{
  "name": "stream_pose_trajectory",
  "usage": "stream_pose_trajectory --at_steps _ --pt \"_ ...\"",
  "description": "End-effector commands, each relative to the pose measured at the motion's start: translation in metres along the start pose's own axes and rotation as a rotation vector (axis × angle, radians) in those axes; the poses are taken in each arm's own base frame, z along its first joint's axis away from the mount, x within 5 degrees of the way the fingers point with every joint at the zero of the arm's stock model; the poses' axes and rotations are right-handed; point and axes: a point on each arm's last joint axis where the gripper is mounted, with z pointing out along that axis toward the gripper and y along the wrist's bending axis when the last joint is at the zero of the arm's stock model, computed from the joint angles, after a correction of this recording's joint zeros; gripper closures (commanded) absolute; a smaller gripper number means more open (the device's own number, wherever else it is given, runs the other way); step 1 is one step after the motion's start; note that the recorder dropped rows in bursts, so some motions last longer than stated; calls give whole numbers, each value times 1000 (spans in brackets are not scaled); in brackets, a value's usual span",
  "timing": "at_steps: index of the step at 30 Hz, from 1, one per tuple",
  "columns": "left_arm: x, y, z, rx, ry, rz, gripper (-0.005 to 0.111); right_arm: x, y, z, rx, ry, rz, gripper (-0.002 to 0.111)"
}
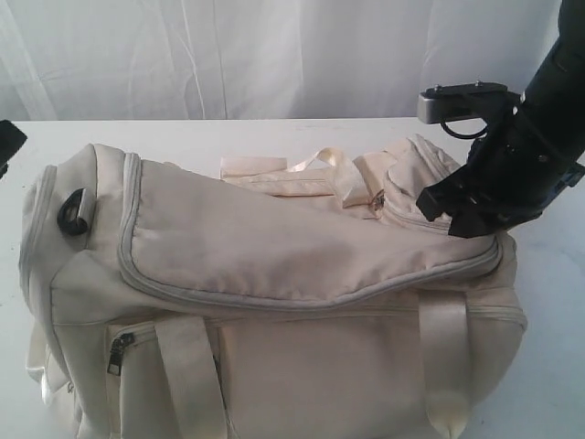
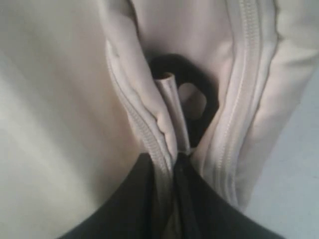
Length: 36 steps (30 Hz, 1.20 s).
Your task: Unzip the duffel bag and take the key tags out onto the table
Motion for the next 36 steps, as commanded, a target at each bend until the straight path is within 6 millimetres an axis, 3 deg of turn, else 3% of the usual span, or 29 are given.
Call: stream_pose_trajectory --at_steps 1,6,9,13,17,24,31,36 --pt "0 -22 8 157 147 -14 41 5 1 -3 -6 19 -10 106" --pt "-21 -41 24 238 164 -54 41 -4 0 -8 6 -97 2 85" --pt "-34 -58 34 305 165 -39 41 -7 1 -10 7 -146 7 63" --pt "-30 -68 53 213 257 20 41 -11 2 -18 15 -234 12 43" --pt "-10 -75 75 173 363 21 41 -20 0 -30 56 -398 12 41" --pt "51 -81 126 149 554 -87 41 -42 -7 -38 117 -653 50 41" --pt "92 -81 182 145 622 -206 41 -50 -15 -12 138 -582 38 41" --pt "120 -93 206 226 704 -284 41 -52 -26 1 244 -523 -20 41"
